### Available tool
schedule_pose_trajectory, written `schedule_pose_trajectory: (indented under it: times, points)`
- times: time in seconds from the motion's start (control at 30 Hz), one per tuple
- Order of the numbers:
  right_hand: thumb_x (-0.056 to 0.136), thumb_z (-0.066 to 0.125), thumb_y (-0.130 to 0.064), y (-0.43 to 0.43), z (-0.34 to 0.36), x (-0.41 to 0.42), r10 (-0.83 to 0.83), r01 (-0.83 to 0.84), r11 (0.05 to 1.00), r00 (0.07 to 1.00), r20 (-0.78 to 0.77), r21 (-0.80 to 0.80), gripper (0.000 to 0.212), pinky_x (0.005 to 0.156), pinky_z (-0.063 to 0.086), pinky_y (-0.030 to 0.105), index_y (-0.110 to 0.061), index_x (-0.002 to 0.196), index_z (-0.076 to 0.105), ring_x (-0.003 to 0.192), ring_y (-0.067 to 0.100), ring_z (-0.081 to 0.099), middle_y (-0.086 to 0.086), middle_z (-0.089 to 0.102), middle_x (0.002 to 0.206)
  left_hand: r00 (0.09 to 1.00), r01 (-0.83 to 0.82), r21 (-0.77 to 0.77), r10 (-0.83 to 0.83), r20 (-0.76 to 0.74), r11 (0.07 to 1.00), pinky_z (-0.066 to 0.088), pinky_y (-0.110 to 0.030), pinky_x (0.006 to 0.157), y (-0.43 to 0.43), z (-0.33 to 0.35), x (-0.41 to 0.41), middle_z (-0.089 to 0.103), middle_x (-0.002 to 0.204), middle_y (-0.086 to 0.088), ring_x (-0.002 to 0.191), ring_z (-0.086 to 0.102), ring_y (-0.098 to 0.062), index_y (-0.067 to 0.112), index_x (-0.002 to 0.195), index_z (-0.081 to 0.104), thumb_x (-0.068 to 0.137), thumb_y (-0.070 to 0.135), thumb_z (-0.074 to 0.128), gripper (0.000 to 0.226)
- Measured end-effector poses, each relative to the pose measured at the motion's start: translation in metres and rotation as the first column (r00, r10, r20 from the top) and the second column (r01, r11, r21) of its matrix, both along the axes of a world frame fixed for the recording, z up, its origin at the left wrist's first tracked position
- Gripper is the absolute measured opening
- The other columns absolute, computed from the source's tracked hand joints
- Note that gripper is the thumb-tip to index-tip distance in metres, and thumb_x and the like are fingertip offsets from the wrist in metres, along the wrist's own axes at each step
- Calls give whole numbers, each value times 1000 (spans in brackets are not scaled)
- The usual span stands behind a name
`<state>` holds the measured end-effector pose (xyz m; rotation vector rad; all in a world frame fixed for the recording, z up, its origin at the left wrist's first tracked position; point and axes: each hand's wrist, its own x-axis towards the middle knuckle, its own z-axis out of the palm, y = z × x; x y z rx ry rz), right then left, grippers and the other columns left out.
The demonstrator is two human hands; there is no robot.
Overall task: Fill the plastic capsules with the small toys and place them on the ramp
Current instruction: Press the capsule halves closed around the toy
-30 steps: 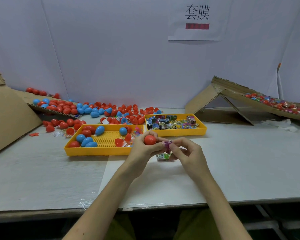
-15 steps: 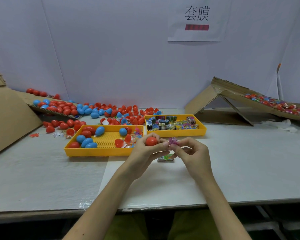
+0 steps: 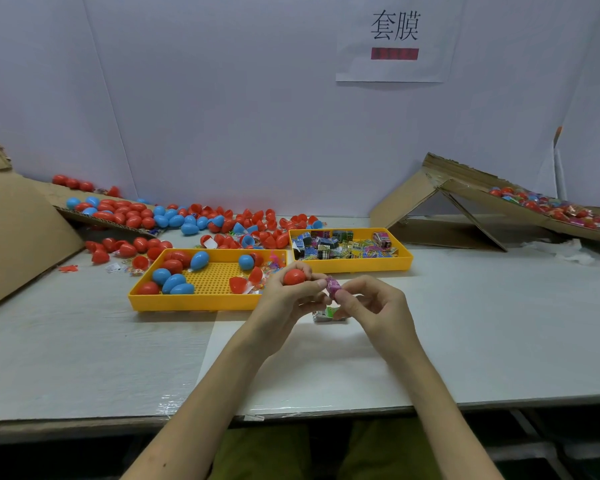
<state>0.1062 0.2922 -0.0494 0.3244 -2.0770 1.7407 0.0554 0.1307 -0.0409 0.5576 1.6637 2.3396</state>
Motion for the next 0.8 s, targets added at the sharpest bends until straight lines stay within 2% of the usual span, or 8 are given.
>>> schedule_pose_trajectory:
  times: [0.1,0.2,0.3,0.47,0.53,0.67,0.73,0.8]
  points:
    - [81,78,-11,1,0,-1,14,-14,1000,1000,18,-1,10,62,55,22,-14,87,71,65,15,70,-2,73,77,1000,8,-7,-7,3,1000,57,-30,69,0,0,0,69,82,-6,73,67,-22,10,84,50,87,-2,67,22]
    - [79,80,-8,2,1,-1,34,-34,999,999,26,-22,22,65,58,27,-15,99,72,68,18,69,-1,73,85,999,33,9,-33,-2,999,55,-28,68,0,0,1,64,79,-5,73,65,-19,11,82,50,80,3,70,22]
    - [80,80,-6,2,1,-1,79,-79,997,996,51,6,30,69,60,31,-19,106,73,71,16,69,-3,71,84,998,55,1,-55,-13,998,56,-30,71,0,-1,1,63,77,-5,74,65,-19,10,83,51,86,-5,64,21]
    - [81,79,-15,4,1,0,69,-68,998,995,65,-18,13,68,55,24,-21,92,74,82,16,71,-3,74,88,998,67,6,-67,-1,998,54,-30,71,1,1,2,62,77,-5,72,65,-17,11,81,51,74,6,68,19]
    - [80,80,-15,4,1,0,79,-77,997,994,74,-21,11,71,56,26,-18,88,72,85,16,69,-4,73,87,997,78,-23,-77,5,997,53,-28,68,1,0,1,62,77,-4,72,64,-17,12,80,52,73,8,68,18]
    - [75,83,-8,5,1,0,120,-116,992,990,74,-52,18,80,59,36,-8,84,67,89,25,65,-1,69,83,993,115,-63,-116,0,991,49,-33,70,1,-2,1,62,80,-5,77,60,-22,13,80,52,75,9,67,17]
    - [68,87,-13,5,1,1,128,-125,991,989,68,-58,26,78,58,38,-8,81,65,87,29,61,1,67,81,993,118,-80,-119,-6,990,51,-33,70,2,-2,1,62,78,-4,77,62,-22,12,80,53,74,9,67,16]
    - [60,92,-18,5,1,1,128,-123,990,989,77,-63,34,73,54,34,-14,80,65,79,23,58,-1,65,79,993,120,-86,-121,-8,989,53,-32,69,2,-2,2,63,77,-4,76,64,-20,13,79,54,73,9,68,15]
